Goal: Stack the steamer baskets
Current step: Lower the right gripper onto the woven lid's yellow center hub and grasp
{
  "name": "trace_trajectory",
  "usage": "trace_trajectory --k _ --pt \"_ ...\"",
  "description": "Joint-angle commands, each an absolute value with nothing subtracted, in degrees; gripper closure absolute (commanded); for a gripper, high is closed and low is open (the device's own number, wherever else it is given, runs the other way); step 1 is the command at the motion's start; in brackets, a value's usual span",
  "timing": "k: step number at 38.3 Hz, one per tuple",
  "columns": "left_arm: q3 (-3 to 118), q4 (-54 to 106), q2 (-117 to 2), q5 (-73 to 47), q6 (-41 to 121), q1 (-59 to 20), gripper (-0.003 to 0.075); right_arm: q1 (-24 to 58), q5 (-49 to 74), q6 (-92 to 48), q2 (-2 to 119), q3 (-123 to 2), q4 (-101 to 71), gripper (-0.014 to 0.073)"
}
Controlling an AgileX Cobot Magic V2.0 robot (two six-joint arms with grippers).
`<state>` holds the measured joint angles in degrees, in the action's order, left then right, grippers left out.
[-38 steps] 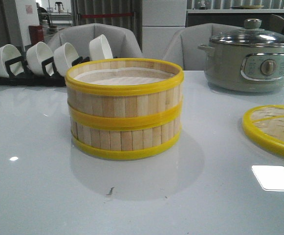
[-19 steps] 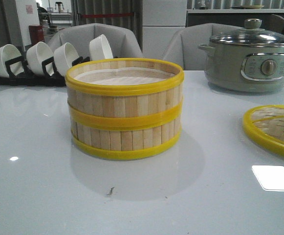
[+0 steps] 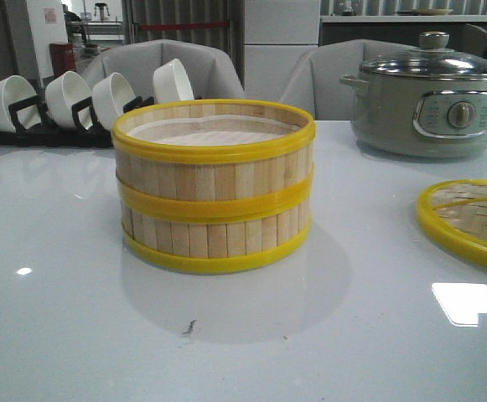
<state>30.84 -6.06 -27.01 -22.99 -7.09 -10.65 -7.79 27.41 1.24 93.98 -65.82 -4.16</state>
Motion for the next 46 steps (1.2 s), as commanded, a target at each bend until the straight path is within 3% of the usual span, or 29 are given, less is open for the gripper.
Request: trace_trajectory --k 1,21,46 --pt "32.5 -6.01 -27.24 -17.92 -7.51 -10.51 0.0634 -8.07 26.28 0.81 94.6 -70.06 -3.94 0.0306" --pt "32.5 -6.01 -27.24 -17.92 -7.51 -10.51 0.0634 -7.43 34.85 0.81 102.59 -75.63 -4.58 0.0306" --pt "32.5 -6.01 -27.24 -17.92 -7.51 -10.51 0.0634 -6.86 34.56 0.81 104.34 -75.63 -4.58 0.0306"
